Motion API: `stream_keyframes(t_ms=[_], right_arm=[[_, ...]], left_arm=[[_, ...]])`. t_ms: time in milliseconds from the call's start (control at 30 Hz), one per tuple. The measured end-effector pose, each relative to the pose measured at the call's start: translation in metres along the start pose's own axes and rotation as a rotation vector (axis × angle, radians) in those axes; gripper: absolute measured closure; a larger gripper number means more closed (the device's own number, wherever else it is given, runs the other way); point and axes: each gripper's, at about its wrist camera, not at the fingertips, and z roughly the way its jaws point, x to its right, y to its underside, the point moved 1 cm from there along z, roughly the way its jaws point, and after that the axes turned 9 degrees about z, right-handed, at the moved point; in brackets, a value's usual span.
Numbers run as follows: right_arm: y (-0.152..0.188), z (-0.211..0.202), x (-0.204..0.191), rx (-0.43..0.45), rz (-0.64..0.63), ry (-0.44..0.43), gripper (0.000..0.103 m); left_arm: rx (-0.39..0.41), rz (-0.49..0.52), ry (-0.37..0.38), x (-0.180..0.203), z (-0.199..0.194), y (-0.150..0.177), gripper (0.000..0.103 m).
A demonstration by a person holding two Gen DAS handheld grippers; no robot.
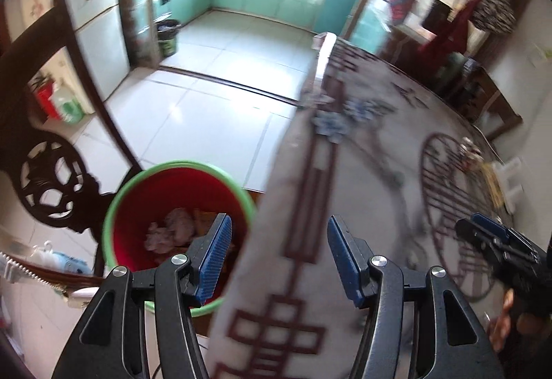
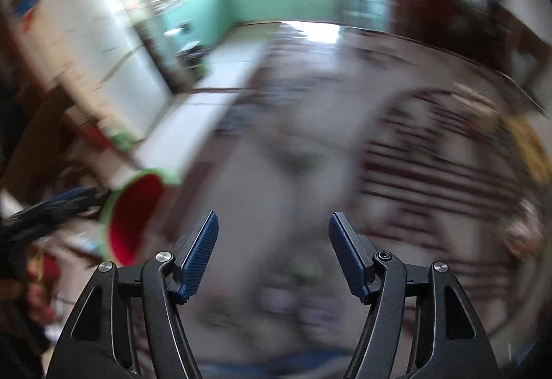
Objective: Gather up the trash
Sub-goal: 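Move both open tools back over the table toward the remaining trash, then grasp the crumpled printed paper with the right tool while the left tool grasps crumpled newspaper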
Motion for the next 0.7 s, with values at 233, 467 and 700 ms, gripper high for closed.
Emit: stream_keyframes(t_ms=[233,467,700], right_arm=[[-0.023,-0.034,0.172,0.086,0.178,0.361,0.023],[-0.022,-0.002,0.260,-0.027,0.304,0.389,0.022],[-0.013,0.010,0.289,-0.017,0.352,0.299,0.058]], left_arm=[[-0.016,0.113,0.083,0.079,0.013,-0.015,0.046],[-0.019,0.213,0.190,0.183,0.029,-0.041,0.046],[-0.015,0.331,0.253,0.288,0.053,-0.074,0.046]])
